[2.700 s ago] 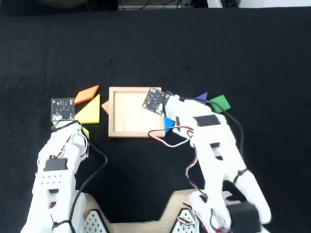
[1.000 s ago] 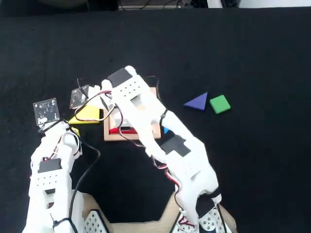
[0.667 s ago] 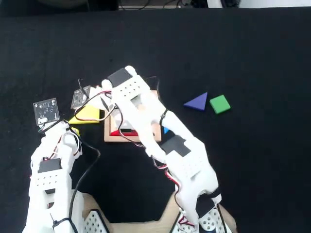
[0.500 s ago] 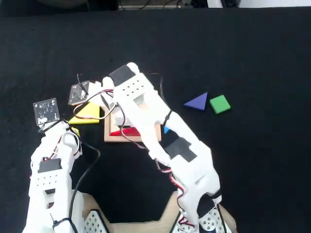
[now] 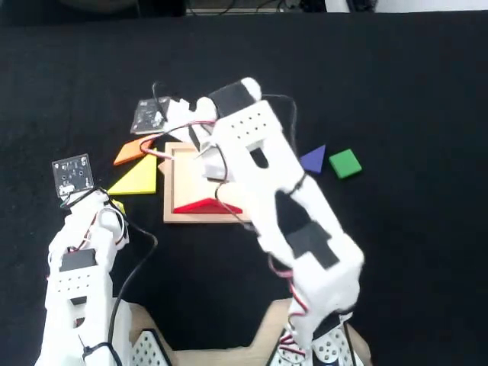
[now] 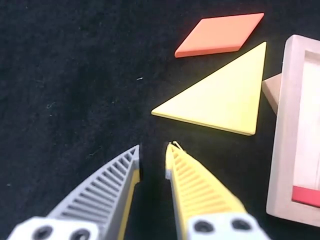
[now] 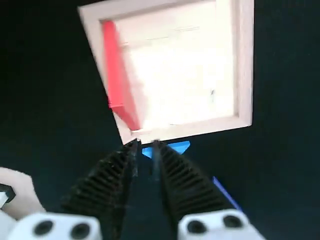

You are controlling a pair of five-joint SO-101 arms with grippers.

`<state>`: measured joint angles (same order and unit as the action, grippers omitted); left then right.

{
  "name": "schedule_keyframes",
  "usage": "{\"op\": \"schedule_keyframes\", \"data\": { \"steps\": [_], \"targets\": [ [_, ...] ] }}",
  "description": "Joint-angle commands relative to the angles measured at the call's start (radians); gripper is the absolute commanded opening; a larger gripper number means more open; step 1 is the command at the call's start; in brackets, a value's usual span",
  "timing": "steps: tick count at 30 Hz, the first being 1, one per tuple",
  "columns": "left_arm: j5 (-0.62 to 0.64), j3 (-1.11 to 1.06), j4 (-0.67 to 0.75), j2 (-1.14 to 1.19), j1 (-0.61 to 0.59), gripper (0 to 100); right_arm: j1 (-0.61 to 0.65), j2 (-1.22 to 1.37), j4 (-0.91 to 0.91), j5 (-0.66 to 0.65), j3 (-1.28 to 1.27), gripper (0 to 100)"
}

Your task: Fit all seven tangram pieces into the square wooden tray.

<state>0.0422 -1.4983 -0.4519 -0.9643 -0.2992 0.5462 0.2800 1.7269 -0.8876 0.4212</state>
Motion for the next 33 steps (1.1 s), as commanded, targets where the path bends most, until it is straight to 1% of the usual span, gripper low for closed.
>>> {"op": "schedule_keyframes", "data": {
  "steps": [1,5,7,10,13,17,21,28,31,33],
  "targets": [
    [0.008,0.054,0.017,-0.003,0.001,10,0.063,-0.163,0.011,-0.009,-0.151,1.0],
    [0.008,0.053,0.017,-0.003,0.001,10,0.178,-0.240,-0.103,-0.011,-0.498,1.1],
    [0.008,0.051,0.017,-0.003,0.001,10,0.218,-0.272,-0.207,-0.034,-0.650,1.1],
    [0.008,0.051,0.017,-0.003,0.001,10,0.222,-0.291,-0.359,-0.060,-0.797,1.1],
    [0.008,0.051,0.017,-0.003,0.001,10,0.196,-0.288,-0.414,-0.075,-0.840,1.1],
    [0.008,0.051,0.017,-0.003,0.001,10,0.130,-0.213,-0.473,-0.101,-0.808,1.1],
    [0.008,0.051,0.017,-0.003,0.001,10,0.075,-0.114,-0.482,-0.100,-0.685,1.1],
    [0.008,0.053,0.017,-0.003,0.002,10,0.061,-0.150,-0.261,-0.100,-0.378,1.1],
    [0.008,0.053,0.017,-0.003,0.002,10,0.040,-0.191,-0.226,-0.100,-0.298,1.1],
    [0.008,0.053,0.017,-0.003,0.002,10,0.029,-0.202,-0.229,-0.094,-0.289,1.1]
  ]
}}
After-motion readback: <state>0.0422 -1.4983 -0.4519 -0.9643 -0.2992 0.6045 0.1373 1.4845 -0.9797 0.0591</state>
